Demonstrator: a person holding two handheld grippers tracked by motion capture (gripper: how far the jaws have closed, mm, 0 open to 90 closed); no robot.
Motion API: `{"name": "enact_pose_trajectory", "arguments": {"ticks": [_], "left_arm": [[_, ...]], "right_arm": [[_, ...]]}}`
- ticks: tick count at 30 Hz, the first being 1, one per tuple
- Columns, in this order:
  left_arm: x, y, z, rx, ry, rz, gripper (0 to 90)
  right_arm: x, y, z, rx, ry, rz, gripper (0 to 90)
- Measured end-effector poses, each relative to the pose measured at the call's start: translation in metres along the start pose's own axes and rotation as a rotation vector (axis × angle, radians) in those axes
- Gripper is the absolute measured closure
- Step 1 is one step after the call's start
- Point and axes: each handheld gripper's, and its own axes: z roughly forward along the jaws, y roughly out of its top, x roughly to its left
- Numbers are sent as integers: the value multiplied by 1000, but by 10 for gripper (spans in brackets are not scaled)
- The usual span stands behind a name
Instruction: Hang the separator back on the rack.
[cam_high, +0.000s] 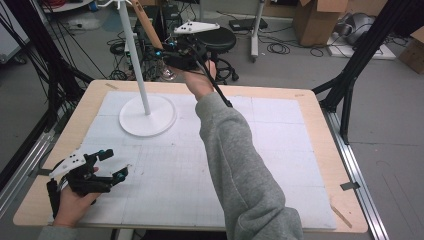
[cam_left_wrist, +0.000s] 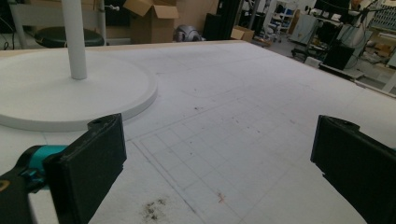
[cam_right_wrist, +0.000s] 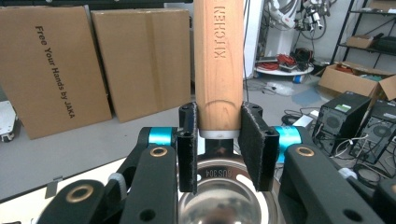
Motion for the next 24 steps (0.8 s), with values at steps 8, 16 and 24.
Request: {"name": "enact_pose_trajectory", "arguments": {"ticks": [8,16,24], "left_arm": [[0,0,-1,-2,1,-3,38],[0,0,-1,-1,3,0,38],[1,-1,-2,-3,4,-5,38]], "right_arm": [[1,-2,5,4,6,1,698],[1,-3,7,11,7,2,698],[0,-3,13,10,1,5,698]]}}
